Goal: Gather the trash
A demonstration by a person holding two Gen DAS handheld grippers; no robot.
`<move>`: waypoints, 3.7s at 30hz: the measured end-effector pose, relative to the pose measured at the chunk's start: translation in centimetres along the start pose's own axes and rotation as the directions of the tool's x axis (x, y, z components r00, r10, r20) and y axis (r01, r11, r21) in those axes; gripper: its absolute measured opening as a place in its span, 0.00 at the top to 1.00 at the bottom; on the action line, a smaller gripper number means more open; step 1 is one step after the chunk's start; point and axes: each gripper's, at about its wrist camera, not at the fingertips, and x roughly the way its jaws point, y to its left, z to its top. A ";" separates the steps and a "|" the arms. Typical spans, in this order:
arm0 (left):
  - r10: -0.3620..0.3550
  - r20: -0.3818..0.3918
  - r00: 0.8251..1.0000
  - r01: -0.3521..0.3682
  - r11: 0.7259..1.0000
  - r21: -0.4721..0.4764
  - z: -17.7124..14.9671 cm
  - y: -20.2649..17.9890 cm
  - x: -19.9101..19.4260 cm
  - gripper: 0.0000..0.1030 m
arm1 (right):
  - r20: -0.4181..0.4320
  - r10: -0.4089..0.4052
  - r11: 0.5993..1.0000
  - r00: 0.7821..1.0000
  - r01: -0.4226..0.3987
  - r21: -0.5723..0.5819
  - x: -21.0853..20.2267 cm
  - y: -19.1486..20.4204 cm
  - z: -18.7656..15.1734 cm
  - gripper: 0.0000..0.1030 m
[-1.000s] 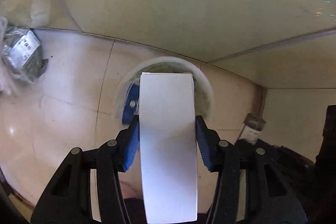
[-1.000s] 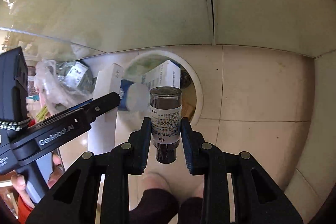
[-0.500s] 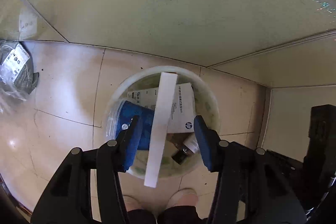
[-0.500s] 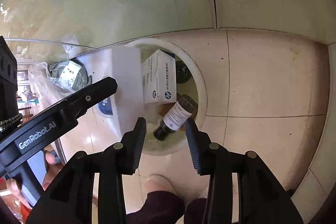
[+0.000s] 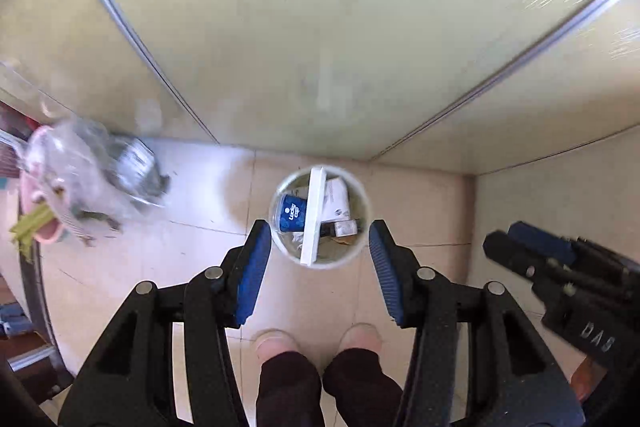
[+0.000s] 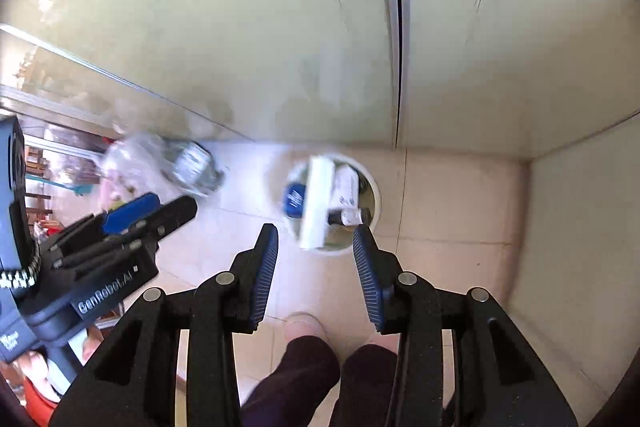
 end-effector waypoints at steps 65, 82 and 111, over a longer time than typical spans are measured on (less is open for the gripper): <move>-0.118 0.785 0.608 -0.077 0.975 0.207 -23.4 -0.2 -64.4 0.01 | 0.838 -0.119 0.974 0.533 0.226 -0.005 -52.4 24.7 -25.9 0.00; -0.108 0.777 0.620 -0.055 0.982 0.180 -23.2 -0.7 -64.1 0.01 | 0.835 -0.115 0.975 0.539 0.223 -0.010 -52.6 24.5 -25.9 0.00; -0.145 0.776 0.614 -0.019 0.980 0.199 -24.3 -1.2 -65.0 0.01 | 0.846 -0.116 0.973 0.521 0.229 -0.008 -53.3 24.1 -26.8 0.00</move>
